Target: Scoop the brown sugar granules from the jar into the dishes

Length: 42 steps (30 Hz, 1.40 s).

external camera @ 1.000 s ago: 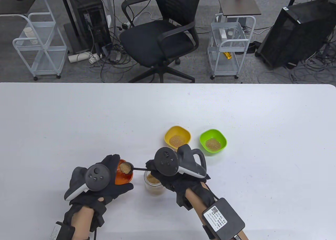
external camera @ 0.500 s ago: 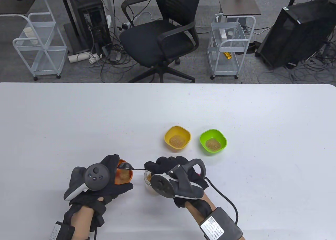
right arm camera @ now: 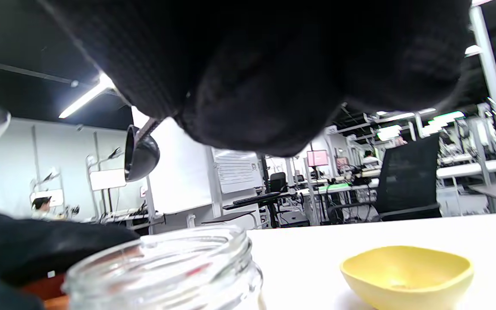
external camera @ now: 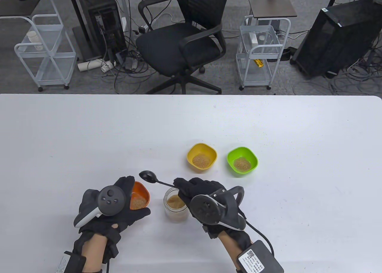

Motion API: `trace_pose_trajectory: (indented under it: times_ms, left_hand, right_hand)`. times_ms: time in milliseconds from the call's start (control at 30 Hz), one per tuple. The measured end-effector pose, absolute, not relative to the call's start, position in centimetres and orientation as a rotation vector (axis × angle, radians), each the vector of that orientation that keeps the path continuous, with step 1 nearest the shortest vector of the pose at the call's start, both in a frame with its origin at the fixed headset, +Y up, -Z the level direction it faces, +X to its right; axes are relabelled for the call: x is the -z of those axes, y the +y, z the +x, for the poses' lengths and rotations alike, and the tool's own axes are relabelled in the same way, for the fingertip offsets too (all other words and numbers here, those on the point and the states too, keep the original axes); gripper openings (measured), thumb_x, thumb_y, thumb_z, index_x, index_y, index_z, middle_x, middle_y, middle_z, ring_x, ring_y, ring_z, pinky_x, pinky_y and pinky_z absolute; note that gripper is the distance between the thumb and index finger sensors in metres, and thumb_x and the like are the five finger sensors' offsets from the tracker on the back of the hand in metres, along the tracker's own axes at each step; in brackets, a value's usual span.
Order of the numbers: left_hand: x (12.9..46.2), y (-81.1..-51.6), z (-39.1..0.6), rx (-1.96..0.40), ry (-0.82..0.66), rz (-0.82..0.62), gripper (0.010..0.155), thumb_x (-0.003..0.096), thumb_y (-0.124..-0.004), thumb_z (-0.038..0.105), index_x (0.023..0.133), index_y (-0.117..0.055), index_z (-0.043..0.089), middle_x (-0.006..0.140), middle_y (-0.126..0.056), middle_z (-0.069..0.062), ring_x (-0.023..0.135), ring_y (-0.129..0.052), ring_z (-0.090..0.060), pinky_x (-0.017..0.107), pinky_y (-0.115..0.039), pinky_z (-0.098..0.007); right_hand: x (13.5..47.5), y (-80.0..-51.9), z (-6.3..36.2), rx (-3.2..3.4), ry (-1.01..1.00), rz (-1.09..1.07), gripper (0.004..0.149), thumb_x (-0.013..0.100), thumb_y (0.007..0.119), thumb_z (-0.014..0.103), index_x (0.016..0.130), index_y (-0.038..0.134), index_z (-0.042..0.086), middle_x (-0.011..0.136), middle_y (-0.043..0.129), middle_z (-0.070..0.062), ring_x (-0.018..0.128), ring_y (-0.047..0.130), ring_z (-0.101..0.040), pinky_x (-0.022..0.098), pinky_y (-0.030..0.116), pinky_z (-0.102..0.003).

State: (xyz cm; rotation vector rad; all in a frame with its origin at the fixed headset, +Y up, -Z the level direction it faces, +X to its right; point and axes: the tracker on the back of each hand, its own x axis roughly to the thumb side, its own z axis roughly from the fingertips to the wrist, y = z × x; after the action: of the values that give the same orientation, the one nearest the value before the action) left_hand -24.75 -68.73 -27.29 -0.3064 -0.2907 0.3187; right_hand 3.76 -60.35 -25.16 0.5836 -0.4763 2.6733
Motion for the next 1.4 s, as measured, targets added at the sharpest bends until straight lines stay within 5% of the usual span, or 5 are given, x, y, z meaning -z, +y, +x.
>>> trace_pose_trajectory:
  times_ms: [367, 833, 1400]
  left_hand:
    - [27.4, -69.3, -24.4, -0.304, -0.290, -0.327, 0.113, 0.0529, -0.082, 0.068, 0.120, -0.022, 0.000, 0.125, -0.027, -0.030, 0.110, -0.046, -0.055, 0.082, -0.060, -0.058]
    - [27.1, -69.1, -23.6, -0.275, -0.318, -0.306, 0.113, 0.0538, -0.082, 0.067, 0.119, -0.019, -0.001, 0.124, -0.025, -0.032, 0.109, -0.044, -0.056, 0.082, -0.058, -0.059]
    - [34.0, -65.6, -28.3, -0.257, -0.145, -0.312, 0.113, 0.0556, -0.081, 0.065, 0.118, -0.009, 0.003, 0.124, -0.012, -0.027, 0.113, -0.030, -0.053, 0.087, -0.047, -0.058]
  right_hand:
    - [22.1, -62.5, 8.5, -2.463, -0.330, 0.241, 0.038, 0.050, 0.086, 0.039, 0.086, 0.090, 0.028, 0.057, 0.106, 0.006, 0.020, 0.106, -0.012, 0.026, 0.096, -0.035]
    - [21.6, -65.4, 10.2, -2.318, -0.312, 0.207, 0.038, 0.050, 0.086, 0.040, 0.084, 0.091, 0.026, 0.055, 0.107, 0.007, 0.018, 0.105, -0.011, 0.025, 0.096, -0.034]
    - [21.5, -65.7, 11.2, -2.383, -0.412, 0.108, 0.038, 0.050, 0.086, 0.040, 0.085, 0.091, 0.027, 0.056, 0.106, 0.008, 0.020, 0.106, -0.012, 0.026, 0.096, -0.034]
